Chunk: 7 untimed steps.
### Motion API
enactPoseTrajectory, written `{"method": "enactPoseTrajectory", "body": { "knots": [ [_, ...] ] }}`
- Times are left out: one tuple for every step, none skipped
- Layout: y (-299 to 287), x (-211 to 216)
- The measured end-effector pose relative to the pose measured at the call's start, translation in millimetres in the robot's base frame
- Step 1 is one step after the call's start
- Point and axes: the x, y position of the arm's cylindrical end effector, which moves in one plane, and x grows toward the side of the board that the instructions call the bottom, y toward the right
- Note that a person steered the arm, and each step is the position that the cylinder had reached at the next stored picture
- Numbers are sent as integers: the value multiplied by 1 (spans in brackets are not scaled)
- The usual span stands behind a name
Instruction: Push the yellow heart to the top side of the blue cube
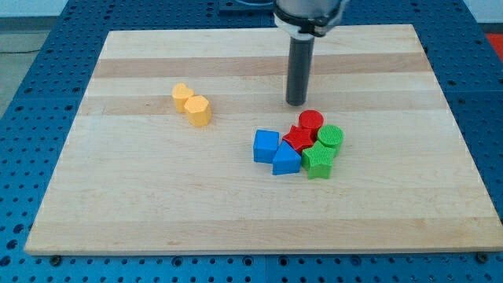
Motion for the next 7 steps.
{"method": "enactPoseTrajectory", "body": {
  "knots": [
    [-32, -27],
    [-77, -44],
    [-124, -47],
    [-162, -42],
    [-190, -40],
    [-209, -40],
    [-221, -36]
  ]
}}
